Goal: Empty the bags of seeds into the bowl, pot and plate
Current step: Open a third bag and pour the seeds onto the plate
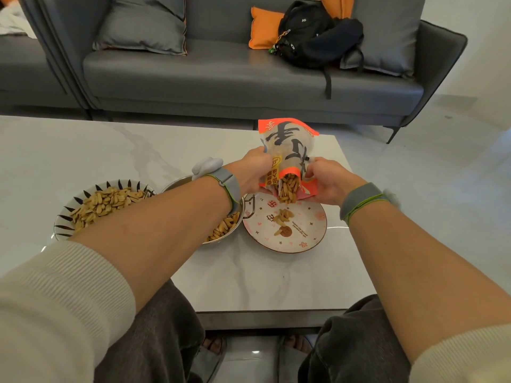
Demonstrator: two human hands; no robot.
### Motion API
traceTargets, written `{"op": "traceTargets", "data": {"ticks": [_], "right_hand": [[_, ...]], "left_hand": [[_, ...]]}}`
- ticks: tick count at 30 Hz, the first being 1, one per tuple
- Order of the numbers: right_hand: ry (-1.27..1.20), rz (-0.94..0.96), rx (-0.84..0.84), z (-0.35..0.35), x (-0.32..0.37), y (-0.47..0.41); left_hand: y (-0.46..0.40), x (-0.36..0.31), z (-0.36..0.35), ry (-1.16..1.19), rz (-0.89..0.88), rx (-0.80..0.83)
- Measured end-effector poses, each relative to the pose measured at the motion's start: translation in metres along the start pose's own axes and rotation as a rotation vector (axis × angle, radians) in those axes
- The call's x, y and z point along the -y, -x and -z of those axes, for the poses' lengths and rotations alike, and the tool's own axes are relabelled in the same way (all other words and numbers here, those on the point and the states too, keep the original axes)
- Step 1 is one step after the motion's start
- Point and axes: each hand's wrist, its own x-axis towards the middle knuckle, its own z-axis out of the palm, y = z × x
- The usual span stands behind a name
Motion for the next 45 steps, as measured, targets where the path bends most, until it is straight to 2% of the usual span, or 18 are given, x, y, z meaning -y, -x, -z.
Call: {"op": "traceTargets", "data": {"ticks": [45], "right_hand": [[-0.010, -0.004, 0.013, -0.007, 0.000, -0.003]], "left_hand": [[-0.007, 0.003, 0.005, -0.014, -0.001, 0.005]]}}
